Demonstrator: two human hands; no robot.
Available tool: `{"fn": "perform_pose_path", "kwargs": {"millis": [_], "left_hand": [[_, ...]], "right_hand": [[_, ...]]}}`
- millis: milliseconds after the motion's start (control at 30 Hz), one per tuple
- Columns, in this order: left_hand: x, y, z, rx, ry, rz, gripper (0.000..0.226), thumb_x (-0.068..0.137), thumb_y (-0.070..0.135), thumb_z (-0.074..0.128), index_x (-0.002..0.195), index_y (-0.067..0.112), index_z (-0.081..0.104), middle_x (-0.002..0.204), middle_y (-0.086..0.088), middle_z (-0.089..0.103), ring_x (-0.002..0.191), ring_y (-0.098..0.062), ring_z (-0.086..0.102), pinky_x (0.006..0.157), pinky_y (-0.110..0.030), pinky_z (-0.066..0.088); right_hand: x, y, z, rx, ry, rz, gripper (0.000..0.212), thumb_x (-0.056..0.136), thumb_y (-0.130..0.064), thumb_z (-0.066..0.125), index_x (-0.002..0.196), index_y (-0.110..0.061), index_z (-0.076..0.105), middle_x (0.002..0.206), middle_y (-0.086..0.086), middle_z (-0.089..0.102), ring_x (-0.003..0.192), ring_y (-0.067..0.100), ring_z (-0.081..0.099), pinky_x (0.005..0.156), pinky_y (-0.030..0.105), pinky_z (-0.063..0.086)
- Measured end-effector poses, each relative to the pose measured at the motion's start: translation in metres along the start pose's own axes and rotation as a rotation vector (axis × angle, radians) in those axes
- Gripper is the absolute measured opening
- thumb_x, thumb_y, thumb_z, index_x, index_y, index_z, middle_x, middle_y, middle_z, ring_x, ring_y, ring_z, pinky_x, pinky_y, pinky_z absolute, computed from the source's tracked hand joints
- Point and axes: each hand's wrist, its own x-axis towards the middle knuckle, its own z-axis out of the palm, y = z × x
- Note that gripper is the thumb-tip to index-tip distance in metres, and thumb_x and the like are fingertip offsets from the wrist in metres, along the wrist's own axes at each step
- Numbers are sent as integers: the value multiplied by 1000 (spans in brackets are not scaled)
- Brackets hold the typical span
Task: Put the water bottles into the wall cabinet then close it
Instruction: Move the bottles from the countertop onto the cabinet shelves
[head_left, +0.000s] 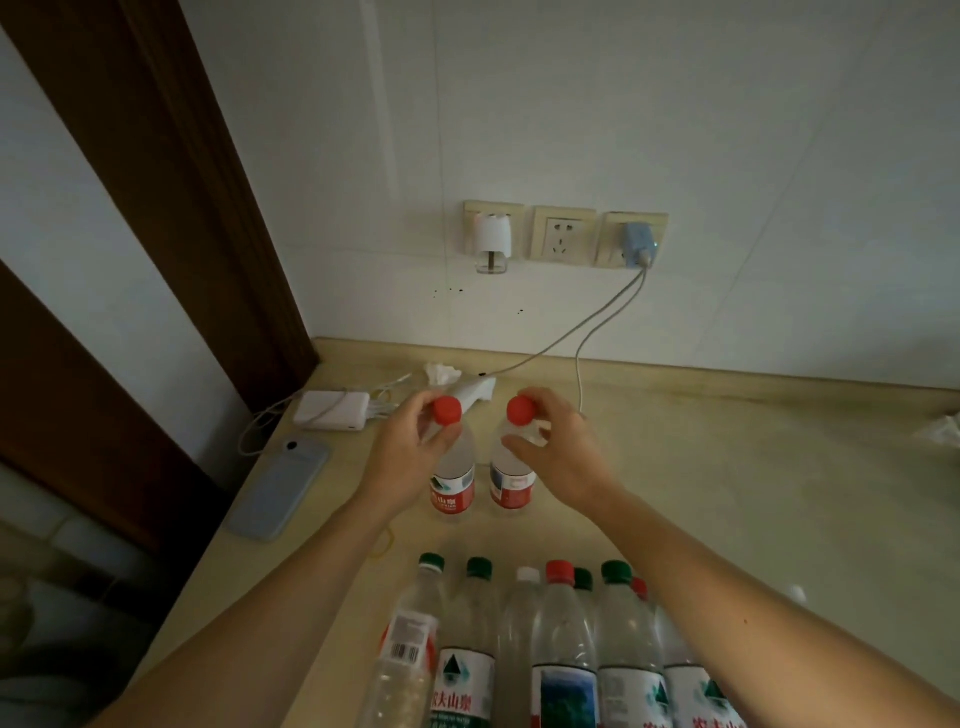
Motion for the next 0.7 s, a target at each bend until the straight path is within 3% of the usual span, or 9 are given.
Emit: {"fn": "perform_pose_path", "kwargs": {"millis": [67, 133, 200, 300, 400, 467, 600, 700], "left_hand": [[-5, -3, 1, 6, -24, -13, 34, 91, 28, 75, 118, 41, 59, 117, 26, 62, 111, 11, 57, 93, -14, 45], [-10, -12, 2, -12, -30, -48, 34, 89, 33, 76, 119, 39, 60, 118, 22, 65, 113, 5, 59, 94, -18, 46], [-15, -21, 4, -45, -34, -95, 46, 85, 31, 81, 125, 38, 58, 120, 22, 66, 114, 6, 59, 92, -17, 47], [-20, -34, 13, -89, -48, -180, 61, 77, 29, 88, 129, 37, 56, 119, 19, 68, 110, 2, 63, 89, -22, 52], [-25, -49, 26, -160, -23, -263, 62, 72, 16, 90, 122, 31, 57, 113, 6, 70, 105, -15, 68, 83, -35, 60], [-25, -58, 35, -206, -4, -305, 64, 70, 8, 90, 122, 26, 57, 111, 0, 71, 104, -22, 69, 76, -32, 61], [-25, -69, 43, -268, 39, -332, 57, 73, 1, 87, 121, 17, 60, 111, -6, 72, 105, -26, 69, 72, -28, 59], [-29, -68, 38, -261, 52, -306, 52, 73, 2, 87, 116, 19, 63, 106, 0, 74, 101, -21, 71, 68, -20, 55]], "right_hand": [[-1, 7, 5, 66, 9, 18, 55, 87, -20, 79, 136, -24, 55, 129, -5, 62, 119, 11, 57, 96, 18, 48], [0, 17, 12, 137, 12, 50, 59, 84, -20, 82, 137, -25, 55, 129, -7, 60, 116, 8, 57, 82, 6, 46], [0, 31, 19, 189, -20, 96, 68, 81, -21, 84, 140, -26, 51, 127, -11, 59, 113, 6, 57, 82, 10, 48], [0, 56, 33, 218, -102, 201, 77, 76, -16, 88, 140, -22, 46, 120, -14, 58, 106, 5, 60, 89, 28, 56], [2, 80, 49, 226, -132, 226, 60, 73, 3, 86, 114, -27, 54, 102, -15, 67, 88, -7, 67, 69, 13, 55], [6, 91, 59, 247, -115, 229, 60, 72, 9, 85, 102, -32, 53, 95, -13, 68, 81, -13, 67, 63, 8, 52], [8, 96, 66, 281, -77, 272, 60, 70, -3, 91, 113, -30, 58, 107, -12, 70, 97, 1, 69, 69, 14, 54], [-3, 90, 64, 244, -67, 223, 56, 70, -18, 93, 109, -40, 59, 102, -20, 73, 92, -9, 67, 69, 11, 53]]}}
